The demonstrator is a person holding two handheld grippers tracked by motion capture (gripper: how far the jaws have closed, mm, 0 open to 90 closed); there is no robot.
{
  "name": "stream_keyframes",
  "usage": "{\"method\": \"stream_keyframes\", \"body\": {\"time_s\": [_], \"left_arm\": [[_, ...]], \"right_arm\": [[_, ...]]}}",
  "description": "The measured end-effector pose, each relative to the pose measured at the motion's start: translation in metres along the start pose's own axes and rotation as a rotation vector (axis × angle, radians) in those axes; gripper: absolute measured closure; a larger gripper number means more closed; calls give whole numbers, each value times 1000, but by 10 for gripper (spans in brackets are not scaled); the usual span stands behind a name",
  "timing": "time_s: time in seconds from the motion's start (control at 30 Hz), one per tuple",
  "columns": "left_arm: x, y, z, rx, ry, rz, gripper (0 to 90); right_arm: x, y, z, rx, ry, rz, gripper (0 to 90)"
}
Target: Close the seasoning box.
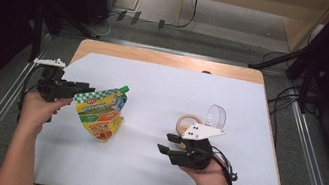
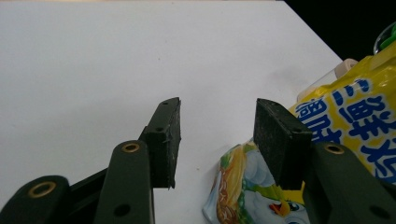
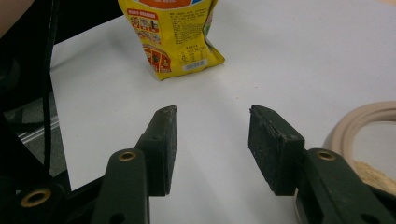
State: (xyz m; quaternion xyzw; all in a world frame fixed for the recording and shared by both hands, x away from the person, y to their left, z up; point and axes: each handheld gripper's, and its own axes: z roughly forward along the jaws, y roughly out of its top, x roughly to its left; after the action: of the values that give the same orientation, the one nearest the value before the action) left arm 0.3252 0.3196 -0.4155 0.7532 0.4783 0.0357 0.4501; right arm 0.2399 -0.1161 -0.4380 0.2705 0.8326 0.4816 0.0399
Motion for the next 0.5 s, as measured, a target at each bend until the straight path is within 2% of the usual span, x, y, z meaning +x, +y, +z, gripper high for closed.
{"method": "stream_keyframes", "body": {"time_s": [0.3, 0.5], "left_arm": [[-3, -4, 8, 26, -1, 24, 499], [-4, -7, 12, 42, -7, 19, 490]], "right_arm": [[-10, 6, -17, 0, -18, 24, 534], [-19, 10, -31, -10, -34, 42, 534]]}}
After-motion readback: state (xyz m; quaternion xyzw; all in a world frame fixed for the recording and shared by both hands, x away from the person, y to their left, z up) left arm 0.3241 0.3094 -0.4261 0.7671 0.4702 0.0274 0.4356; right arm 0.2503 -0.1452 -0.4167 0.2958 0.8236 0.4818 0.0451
